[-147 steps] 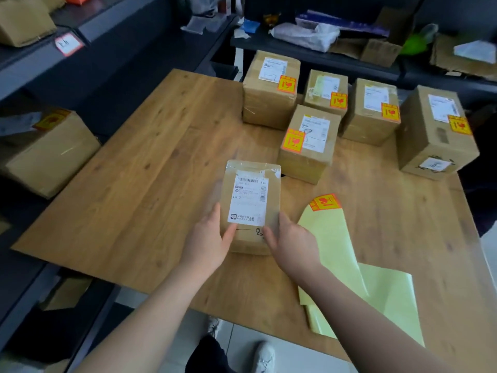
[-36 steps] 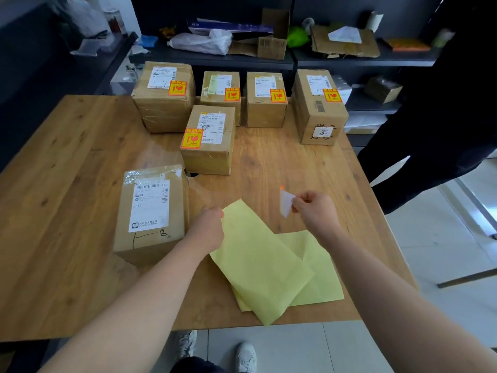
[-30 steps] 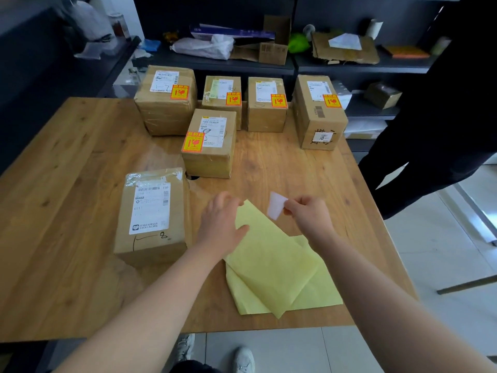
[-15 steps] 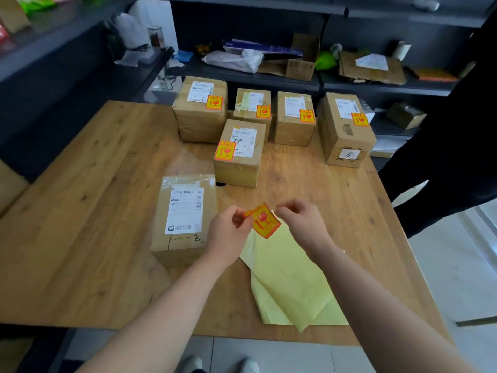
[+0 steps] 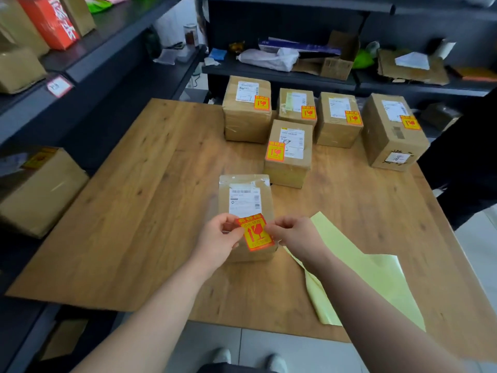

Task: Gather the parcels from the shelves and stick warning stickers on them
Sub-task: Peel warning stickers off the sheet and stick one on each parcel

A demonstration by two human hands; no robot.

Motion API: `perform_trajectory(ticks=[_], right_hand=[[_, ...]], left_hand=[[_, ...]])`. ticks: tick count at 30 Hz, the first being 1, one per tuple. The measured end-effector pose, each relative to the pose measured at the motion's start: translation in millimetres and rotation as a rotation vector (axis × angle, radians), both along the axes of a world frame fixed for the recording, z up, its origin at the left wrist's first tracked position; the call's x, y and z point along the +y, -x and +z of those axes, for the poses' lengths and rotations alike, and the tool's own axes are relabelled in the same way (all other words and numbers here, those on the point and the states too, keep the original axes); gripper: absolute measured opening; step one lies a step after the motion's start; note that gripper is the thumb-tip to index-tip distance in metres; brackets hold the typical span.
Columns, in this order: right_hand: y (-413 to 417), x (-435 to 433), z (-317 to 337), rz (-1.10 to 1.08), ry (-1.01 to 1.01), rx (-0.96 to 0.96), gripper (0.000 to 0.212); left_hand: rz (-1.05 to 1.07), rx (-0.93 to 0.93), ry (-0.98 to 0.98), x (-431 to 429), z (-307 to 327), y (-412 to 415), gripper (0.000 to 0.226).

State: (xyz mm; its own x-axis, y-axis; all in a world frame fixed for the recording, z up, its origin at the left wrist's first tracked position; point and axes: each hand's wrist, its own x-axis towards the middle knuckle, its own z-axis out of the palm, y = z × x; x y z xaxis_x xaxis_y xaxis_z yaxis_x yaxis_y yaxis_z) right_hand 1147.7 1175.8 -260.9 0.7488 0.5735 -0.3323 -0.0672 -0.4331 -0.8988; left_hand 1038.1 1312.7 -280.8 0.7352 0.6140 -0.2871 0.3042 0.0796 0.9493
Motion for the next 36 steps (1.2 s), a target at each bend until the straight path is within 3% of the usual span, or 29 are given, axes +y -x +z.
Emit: perform_trajectory(ticks=[6, 17, 36], right_hand=[[22, 35, -3, -0.049, 0.033, 0.033, 0.016], [20, 59, -16, -0.02, 0.301, -0.214, 0.011], [17, 68, -24, 0.098, 0.449, -0.269, 0.022]], left_hand=[[-0.003, 0.003, -0.043, 34, -6, 11, 0.023], [-0.019, 0.094, -0.186, 61, -28, 0, 0.035], [-0.006, 0.155, -0.171, 65, -36, 0, 0.034]])
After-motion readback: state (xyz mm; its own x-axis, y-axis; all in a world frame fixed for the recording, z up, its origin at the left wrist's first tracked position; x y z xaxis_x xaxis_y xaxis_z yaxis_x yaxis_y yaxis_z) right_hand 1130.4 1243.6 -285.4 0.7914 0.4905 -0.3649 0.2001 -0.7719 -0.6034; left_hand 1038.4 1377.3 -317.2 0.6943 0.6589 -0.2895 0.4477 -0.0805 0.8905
